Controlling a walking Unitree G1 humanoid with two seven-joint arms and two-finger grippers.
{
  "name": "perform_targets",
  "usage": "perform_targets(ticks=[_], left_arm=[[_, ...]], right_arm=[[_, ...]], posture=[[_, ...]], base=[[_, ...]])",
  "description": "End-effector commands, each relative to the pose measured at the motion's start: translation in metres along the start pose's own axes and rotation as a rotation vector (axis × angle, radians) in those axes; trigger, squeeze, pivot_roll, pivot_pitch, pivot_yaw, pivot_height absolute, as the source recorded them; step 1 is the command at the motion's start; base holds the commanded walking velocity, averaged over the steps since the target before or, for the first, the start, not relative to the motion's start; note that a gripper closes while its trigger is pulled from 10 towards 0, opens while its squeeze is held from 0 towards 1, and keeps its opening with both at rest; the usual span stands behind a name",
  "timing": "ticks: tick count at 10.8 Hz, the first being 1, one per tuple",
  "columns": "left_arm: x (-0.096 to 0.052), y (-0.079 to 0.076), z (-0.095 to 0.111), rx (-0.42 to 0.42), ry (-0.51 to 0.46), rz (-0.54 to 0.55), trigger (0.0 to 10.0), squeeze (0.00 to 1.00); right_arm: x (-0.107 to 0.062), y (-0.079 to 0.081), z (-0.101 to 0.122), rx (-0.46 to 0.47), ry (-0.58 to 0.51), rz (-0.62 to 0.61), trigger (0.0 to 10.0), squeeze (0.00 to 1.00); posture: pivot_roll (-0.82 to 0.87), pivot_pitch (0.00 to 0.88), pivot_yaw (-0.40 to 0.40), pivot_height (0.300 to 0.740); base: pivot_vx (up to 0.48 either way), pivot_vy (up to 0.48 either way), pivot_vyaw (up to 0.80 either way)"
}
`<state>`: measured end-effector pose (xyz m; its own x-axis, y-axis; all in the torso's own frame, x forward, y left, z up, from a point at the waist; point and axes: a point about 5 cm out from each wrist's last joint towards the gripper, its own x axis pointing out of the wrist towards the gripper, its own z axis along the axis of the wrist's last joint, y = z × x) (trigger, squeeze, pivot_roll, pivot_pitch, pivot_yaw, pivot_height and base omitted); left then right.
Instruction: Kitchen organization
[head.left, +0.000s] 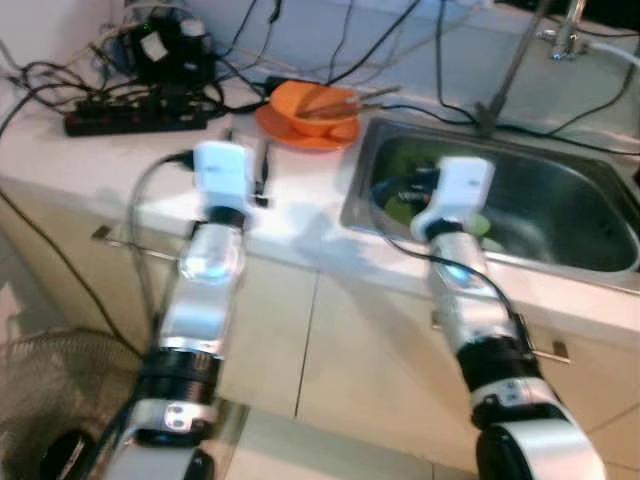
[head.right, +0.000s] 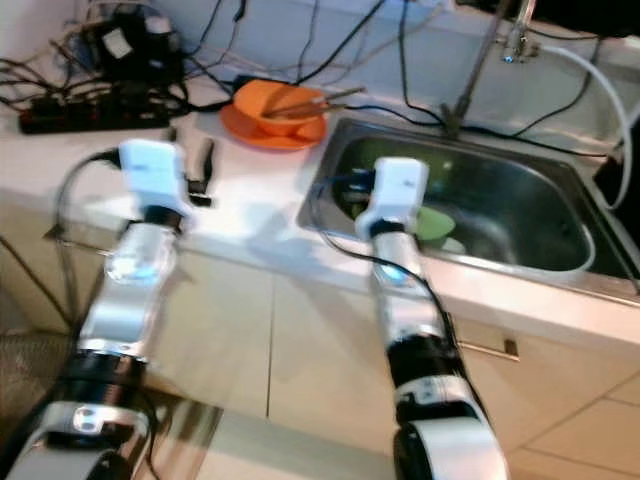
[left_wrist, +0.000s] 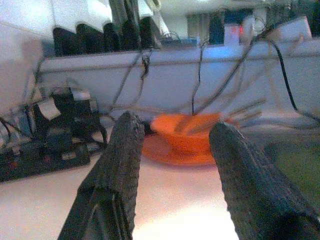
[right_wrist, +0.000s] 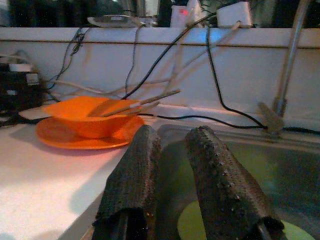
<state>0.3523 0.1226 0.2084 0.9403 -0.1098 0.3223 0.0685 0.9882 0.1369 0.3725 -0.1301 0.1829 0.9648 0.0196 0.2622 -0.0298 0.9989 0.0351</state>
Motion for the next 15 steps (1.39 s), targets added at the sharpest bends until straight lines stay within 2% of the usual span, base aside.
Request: perform_targets(ticks=[1, 3, 5, 7, 14, 15], left_arm=[[0.0014, -0.0028, 0.0003, 0.013, 0.006, -0.018, 10.0, 0.0], [-0.0007, -0.0101, 0.0006, -0.01, 0.003, -0.06, 10.0, 0.0], [-0.0013, -0.0089, -0.0003, -0.017, 0.015, -0.044, 10.0, 0.0], [-0.0007, -0.0047, 0.0007, -0.018, 0.008, -0.034, 10.0, 0.0], [-0.0001, -0.0056, 0.0055, -0.015, -0.005, -0.028, 10.0, 0.0], [0.0, -0.0072, 0.006, -0.012, -0.005, -0.036, 10.0, 0.0]], right_arm=[[-0.001, -0.0015, -0.0027, 0.019, 0.019, -0.019, 10.0, 0.0], [0.0005, -0.0016, -0.0027, 0.034, 0.025, -0.025, 10.0, 0.0], [0.0007, -0.001, -0.0035, 0.037, 0.034, -0.022, 10.0, 0.0], [0.0008, -0.0012, -0.0022, 0.04, 0.023, -0.02, 10.0, 0.0], [0.0, 0.0051, -0.0006, -0.004, 0.009, 0.033, 10.0, 0.0], [-0.0005, 0.0072, -0.0012, -0.013, 0.01, 0.043, 10.0, 0.0]], posture=[[0.22, 0.024, -0.046, 0.74], [0.22, 0.026, -0.045, 0.74], [0.22, 0.026, -0.044, 0.74], [0.22, 0.025, -0.045, 0.74], [0.22, 0.025, -0.047, 0.74], [0.22, 0.025, -0.048, 0.74]], base=[[0.0, 0.0, 0.0], [0.0, 0.0, 0.0], [0.0, 0.0, 0.0], [0.422, 0.0, -0.63], [0.447, 0.0, 0.0], [0.0, 0.0, 0.54]])
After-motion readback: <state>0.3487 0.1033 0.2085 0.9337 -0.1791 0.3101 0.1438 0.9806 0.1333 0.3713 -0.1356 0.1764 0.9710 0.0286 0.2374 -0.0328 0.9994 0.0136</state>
